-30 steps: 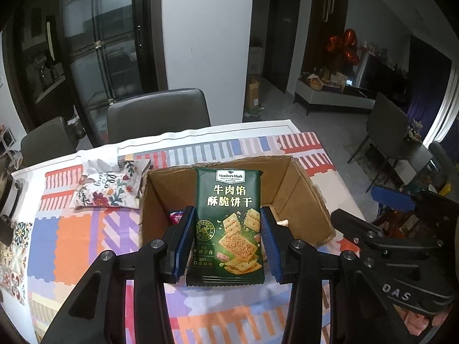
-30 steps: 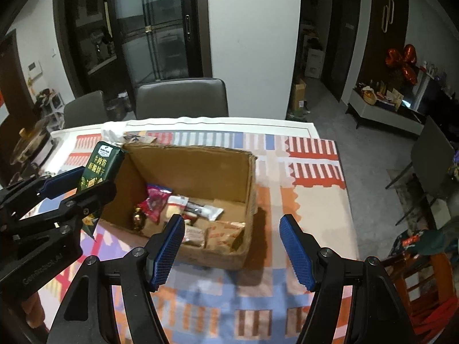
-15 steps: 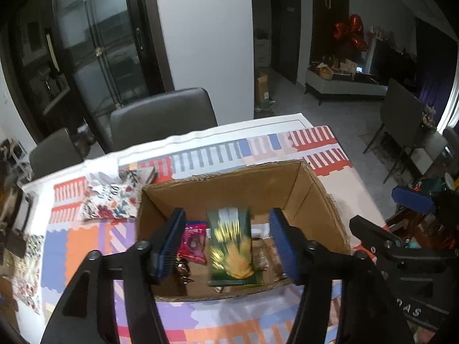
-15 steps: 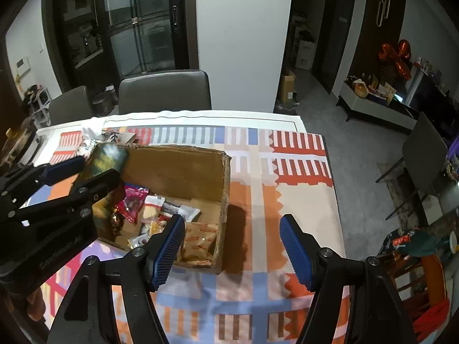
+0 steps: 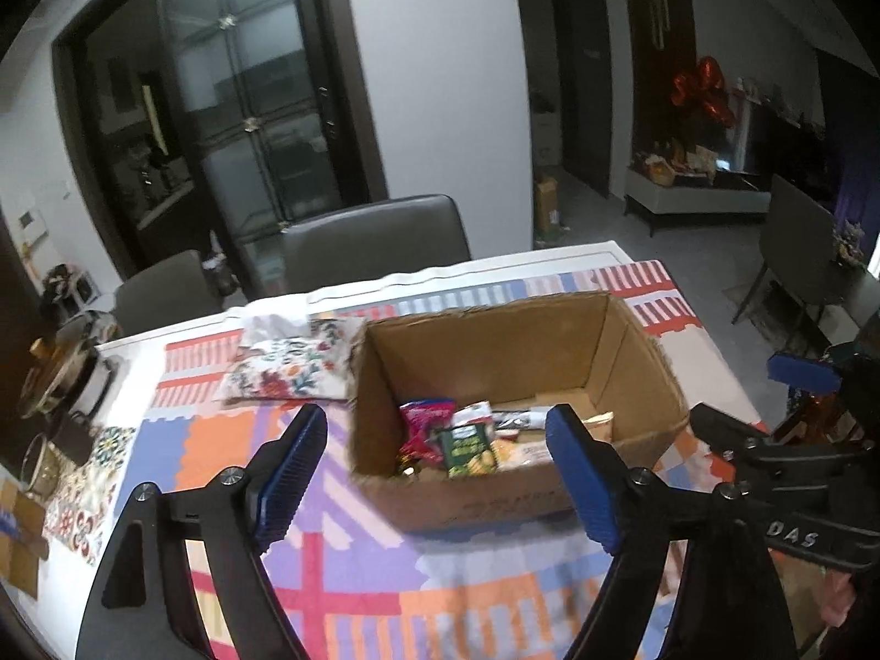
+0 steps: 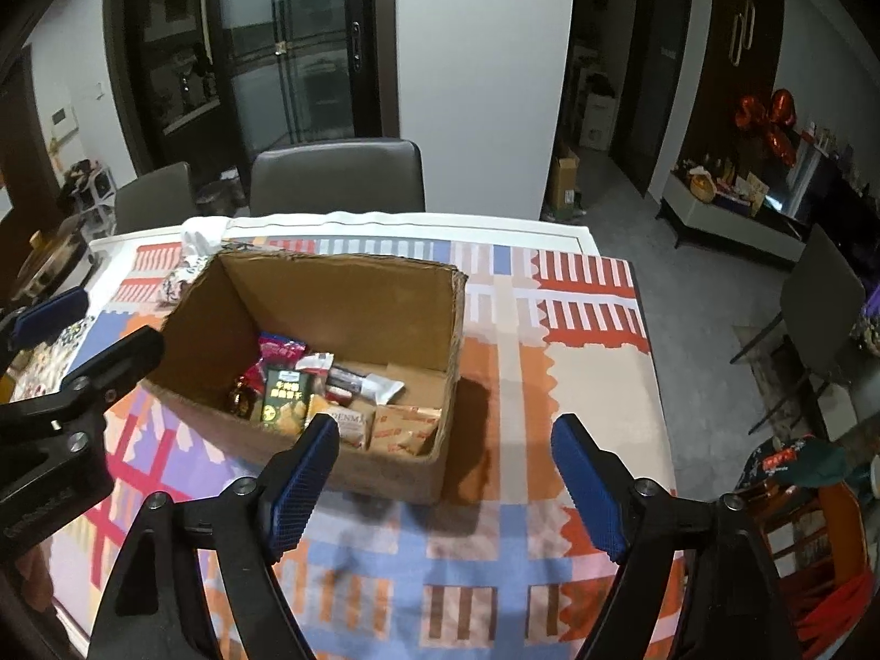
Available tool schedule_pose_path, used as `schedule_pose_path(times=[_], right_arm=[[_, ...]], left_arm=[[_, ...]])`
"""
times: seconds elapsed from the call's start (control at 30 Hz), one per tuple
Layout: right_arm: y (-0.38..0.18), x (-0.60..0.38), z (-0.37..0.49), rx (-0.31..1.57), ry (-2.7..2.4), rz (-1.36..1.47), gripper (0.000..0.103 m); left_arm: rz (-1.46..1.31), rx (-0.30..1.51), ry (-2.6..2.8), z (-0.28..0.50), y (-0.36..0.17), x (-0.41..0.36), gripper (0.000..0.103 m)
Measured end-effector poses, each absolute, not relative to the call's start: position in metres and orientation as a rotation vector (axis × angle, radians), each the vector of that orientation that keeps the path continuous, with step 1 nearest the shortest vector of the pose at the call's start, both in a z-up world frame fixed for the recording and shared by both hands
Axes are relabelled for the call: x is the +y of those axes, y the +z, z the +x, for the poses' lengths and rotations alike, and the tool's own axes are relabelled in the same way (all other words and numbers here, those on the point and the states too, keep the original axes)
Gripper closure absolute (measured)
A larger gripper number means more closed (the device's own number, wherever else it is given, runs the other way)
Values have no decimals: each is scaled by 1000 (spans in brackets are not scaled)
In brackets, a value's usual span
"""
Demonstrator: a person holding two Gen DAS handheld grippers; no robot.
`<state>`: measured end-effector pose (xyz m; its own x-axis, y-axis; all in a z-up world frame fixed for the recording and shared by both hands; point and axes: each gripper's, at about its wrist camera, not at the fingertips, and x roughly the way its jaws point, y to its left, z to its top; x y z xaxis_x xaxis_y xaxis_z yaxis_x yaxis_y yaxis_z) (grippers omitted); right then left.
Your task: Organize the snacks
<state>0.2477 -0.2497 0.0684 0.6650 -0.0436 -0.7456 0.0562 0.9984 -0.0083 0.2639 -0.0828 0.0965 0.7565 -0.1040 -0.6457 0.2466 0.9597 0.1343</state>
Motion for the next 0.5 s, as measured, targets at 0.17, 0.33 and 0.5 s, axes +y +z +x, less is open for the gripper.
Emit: schedule_pose_path(times=[0.17,0.33,0.5], right_arm=[[75,-241,213,765,-45,25,17],[82,-236,180,708,-28,33,15],[87,-231,148,665,-16,40,14]], left_arm=[[179,654,-180,232,94,-67,17],[155,609,-169,198,96,-57,11],[170,569,-166,167,100,-53,7]])
